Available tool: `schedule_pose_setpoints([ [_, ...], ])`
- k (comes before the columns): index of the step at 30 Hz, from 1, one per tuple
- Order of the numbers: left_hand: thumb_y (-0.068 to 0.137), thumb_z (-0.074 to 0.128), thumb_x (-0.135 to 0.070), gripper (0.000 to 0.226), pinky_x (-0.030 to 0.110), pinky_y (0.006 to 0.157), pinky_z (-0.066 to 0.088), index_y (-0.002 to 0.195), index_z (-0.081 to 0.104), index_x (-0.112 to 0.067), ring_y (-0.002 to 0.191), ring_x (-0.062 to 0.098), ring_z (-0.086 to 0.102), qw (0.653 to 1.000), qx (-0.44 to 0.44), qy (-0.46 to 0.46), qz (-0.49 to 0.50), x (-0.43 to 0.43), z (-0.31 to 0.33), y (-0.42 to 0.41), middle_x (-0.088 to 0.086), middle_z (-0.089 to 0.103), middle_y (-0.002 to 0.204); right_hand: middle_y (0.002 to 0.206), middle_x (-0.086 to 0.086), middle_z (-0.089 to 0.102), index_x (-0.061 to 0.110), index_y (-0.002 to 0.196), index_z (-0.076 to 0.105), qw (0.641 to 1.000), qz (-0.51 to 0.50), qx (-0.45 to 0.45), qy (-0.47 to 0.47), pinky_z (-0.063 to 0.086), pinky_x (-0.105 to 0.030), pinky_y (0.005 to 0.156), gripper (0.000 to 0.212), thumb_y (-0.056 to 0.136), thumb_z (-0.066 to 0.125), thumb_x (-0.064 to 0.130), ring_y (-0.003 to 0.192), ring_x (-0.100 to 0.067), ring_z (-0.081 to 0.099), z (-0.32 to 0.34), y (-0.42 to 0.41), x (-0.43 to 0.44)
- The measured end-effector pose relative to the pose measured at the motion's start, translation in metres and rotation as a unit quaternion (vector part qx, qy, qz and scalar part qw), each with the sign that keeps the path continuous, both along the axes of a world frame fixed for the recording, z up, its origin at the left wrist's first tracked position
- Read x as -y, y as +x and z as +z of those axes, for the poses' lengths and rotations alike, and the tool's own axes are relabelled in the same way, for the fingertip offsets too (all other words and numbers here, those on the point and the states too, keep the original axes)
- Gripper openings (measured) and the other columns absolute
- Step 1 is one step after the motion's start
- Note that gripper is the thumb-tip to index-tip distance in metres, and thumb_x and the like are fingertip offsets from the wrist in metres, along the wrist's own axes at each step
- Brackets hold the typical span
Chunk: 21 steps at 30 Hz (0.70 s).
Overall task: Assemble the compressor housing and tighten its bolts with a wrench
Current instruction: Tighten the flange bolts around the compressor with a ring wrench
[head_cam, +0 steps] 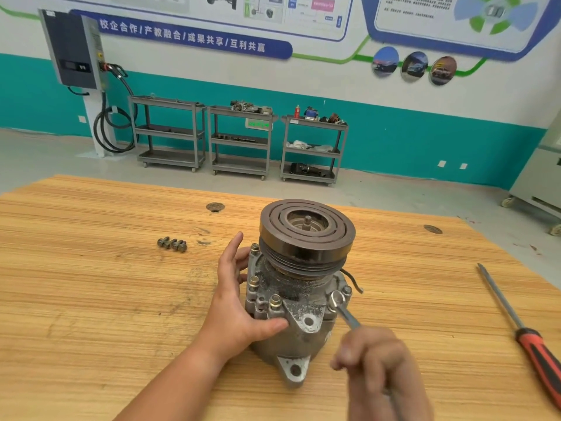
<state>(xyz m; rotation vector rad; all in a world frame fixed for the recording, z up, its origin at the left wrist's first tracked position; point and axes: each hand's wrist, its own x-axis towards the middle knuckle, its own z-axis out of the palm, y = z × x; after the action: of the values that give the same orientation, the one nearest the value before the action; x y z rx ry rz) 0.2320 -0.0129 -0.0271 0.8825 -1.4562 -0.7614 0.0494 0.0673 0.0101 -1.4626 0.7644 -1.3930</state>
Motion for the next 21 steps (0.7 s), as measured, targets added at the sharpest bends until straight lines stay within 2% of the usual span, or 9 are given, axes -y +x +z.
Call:
schedule_pose_setpoints([
  [1,0.033,0.079,-0.078,0.121,0.023,0.099,0.038,0.136,0.016,-0.064,0.128,0.005,0.044,1.000,0.002,0.002,0.000,0.000,0.000,0.001,-0.010,0.040,0.137,0.051,0.005,0.054,0.001,0.046,0.042,0.998,-0.031,0.042,-0.029,0.033,-0.024,0.048,0.038,0.082,0.057,0.004,0.047,-0.005,0.042,0.006,-0.004,0.002],
  [3,0.032,0.078,-0.080,0.121,0.020,0.098,0.037,0.135,0.016,-0.065,0.128,0.000,0.043,1.000,0.004,0.007,0.001,0.000,-0.001,0.001,-0.014,0.038,0.137,0.053,-0.003,0.042,0.014,0.053,0.037,0.974,0.055,0.211,-0.068,0.030,-0.027,0.050,0.047,0.087,0.057,0.040,0.053,-0.017,0.036,0.015,-0.014,0.004],
  [5,0.030,0.077,-0.081,0.121,0.016,0.096,0.036,0.133,0.016,-0.067,0.127,-0.003,0.042,1.000,0.006,0.011,0.002,-0.001,0.000,0.001,-0.016,0.037,0.138,0.056,-0.007,0.032,0.014,0.058,0.034,0.928,0.149,0.338,-0.037,0.030,-0.026,0.049,0.052,0.087,0.053,0.052,0.054,-0.017,0.029,0.019,-0.026,0.019],
  [7,0.030,0.076,-0.082,0.120,0.016,0.096,0.036,0.133,0.016,-0.068,0.127,-0.004,0.041,1.000,0.005,0.013,0.003,-0.001,0.001,0.001,-0.016,0.037,0.139,0.051,-0.002,0.028,0.018,0.053,0.031,0.942,0.119,0.308,0.056,0.026,-0.023,0.042,0.058,0.075,0.059,0.065,0.049,-0.015,0.022,0.026,-0.040,0.041],
  [9,0.030,0.077,-0.082,0.120,0.020,0.098,0.037,0.133,0.017,-0.067,0.128,-0.002,0.041,1.000,0.004,0.012,0.002,-0.001,0.001,0.001,-0.014,0.037,0.139,0.051,0.000,0.027,0.019,0.052,0.029,0.945,0.152,0.269,0.110,0.024,-0.021,0.040,0.061,0.069,0.061,0.068,0.046,-0.012,0.021,0.028,-0.044,0.060],
  [12,0.033,0.079,-0.079,0.122,0.029,0.102,0.037,0.137,0.019,-0.062,0.130,0.007,0.042,1.000,0.008,0.009,0.002,0.000,0.000,0.001,-0.008,0.038,0.140,0.055,-0.003,0.033,0.015,0.058,0.033,0.902,0.276,0.284,0.172,0.029,-0.023,0.045,0.057,0.082,0.054,0.062,0.049,-0.013,0.026,0.027,-0.047,0.081],
  [15,0.036,0.081,-0.075,0.121,0.028,0.103,0.037,0.139,0.020,-0.058,0.131,0.009,0.042,1.000,0.012,0.005,0.001,0.001,0.000,0.001,-0.006,0.039,0.141,0.059,-0.004,0.039,0.014,0.062,0.035,0.872,0.350,0.273,0.205,0.030,-0.025,0.048,0.053,0.090,0.045,0.058,0.050,-0.014,0.028,0.028,-0.052,0.097],
  [18,0.036,0.081,-0.076,0.119,0.027,0.102,0.037,0.138,0.021,-0.060,0.131,0.008,0.042,1.000,0.012,0.006,0.003,0.000,0.000,0.001,-0.008,0.039,0.141,0.061,-0.003,0.036,0.013,0.063,0.036,0.859,0.385,0.262,0.214,0.027,-0.025,0.049,0.052,0.093,0.040,0.056,0.045,-0.011,0.017,0.031,-0.047,0.104],
  [21,0.035,0.081,-0.076,0.118,0.024,0.101,0.038,0.137,0.021,-0.062,0.130,0.006,0.043,1.000,0.011,0.005,0.003,0.000,0.000,0.001,-0.009,0.040,0.140,0.059,-0.002,0.036,0.014,0.062,0.036,0.843,0.403,0.273,0.231,0.025,-0.024,0.048,0.049,0.092,0.045,0.052,0.045,-0.009,0.009,0.032,-0.046,0.105],
])
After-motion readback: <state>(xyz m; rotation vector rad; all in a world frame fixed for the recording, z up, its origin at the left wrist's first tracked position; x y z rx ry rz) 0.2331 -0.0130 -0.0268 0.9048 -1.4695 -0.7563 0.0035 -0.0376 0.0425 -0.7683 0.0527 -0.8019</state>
